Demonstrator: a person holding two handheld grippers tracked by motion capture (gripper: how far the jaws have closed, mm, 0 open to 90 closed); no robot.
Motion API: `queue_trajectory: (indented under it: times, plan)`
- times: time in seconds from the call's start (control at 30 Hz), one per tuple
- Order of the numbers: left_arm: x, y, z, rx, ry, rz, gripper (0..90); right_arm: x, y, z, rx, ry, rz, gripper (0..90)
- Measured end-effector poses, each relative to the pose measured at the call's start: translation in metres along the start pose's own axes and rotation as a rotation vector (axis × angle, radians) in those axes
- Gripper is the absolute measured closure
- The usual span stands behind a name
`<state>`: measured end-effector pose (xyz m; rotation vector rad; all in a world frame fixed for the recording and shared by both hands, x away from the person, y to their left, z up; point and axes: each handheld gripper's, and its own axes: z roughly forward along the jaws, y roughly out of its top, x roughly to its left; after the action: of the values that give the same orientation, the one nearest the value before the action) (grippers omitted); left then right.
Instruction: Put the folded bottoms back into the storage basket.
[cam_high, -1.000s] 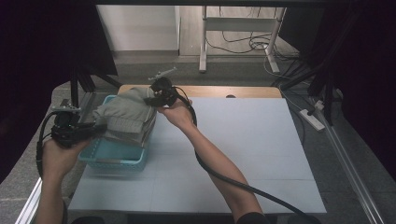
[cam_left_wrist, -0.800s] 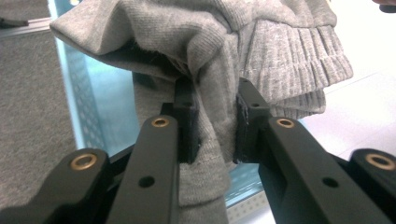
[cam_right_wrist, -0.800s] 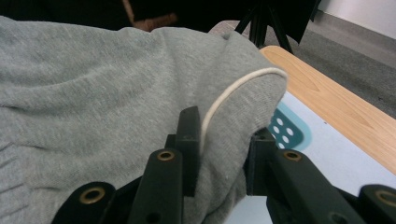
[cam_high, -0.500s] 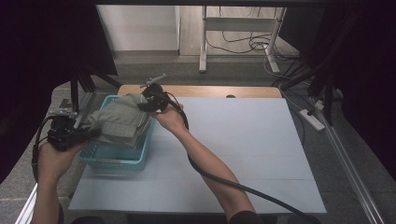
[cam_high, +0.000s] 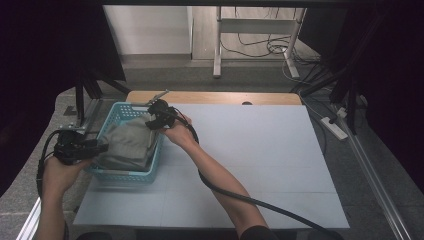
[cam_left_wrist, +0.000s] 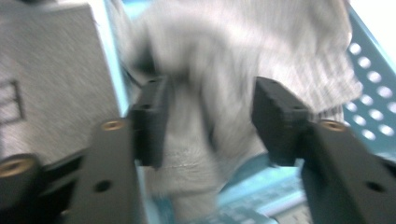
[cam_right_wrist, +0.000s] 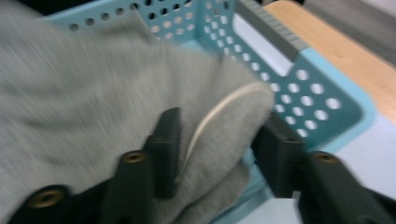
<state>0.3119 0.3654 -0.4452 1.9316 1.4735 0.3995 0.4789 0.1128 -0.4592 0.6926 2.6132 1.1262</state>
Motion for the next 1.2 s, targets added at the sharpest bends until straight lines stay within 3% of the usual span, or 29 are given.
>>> queue_trajectory:
  times: [0.1,0.33,0.8,1.03,1.2]
  plan:
    - [0.001,0.001,-0.003,-0.043,0.002,0.008,31.8,-0.007,-0.003,-0.002,-0.025,-0.029,0.011,37.6]
    - [-0.004,0.002,0.003,-0.056,-0.026,0.031,18.6,-0.017,-0.002,-0.012,-0.042,-0.038,0.036,30.0]
    - [-0.023,0.012,0.017,-0.028,-0.136,0.031,5.8,-0.012,-0.006,-0.029,-0.049,-0.012,0.018,15.5]
    - [-0.029,0.015,0.020,-0.021,-0.140,0.041,0.9,-0.013,-0.009,-0.039,-0.060,0.020,0.020,10.3]
    - [-0.033,0.017,0.022,-0.018,-0.175,0.036,0.0,-0.012,-0.011,-0.047,-0.069,0.038,0.024,9.7]
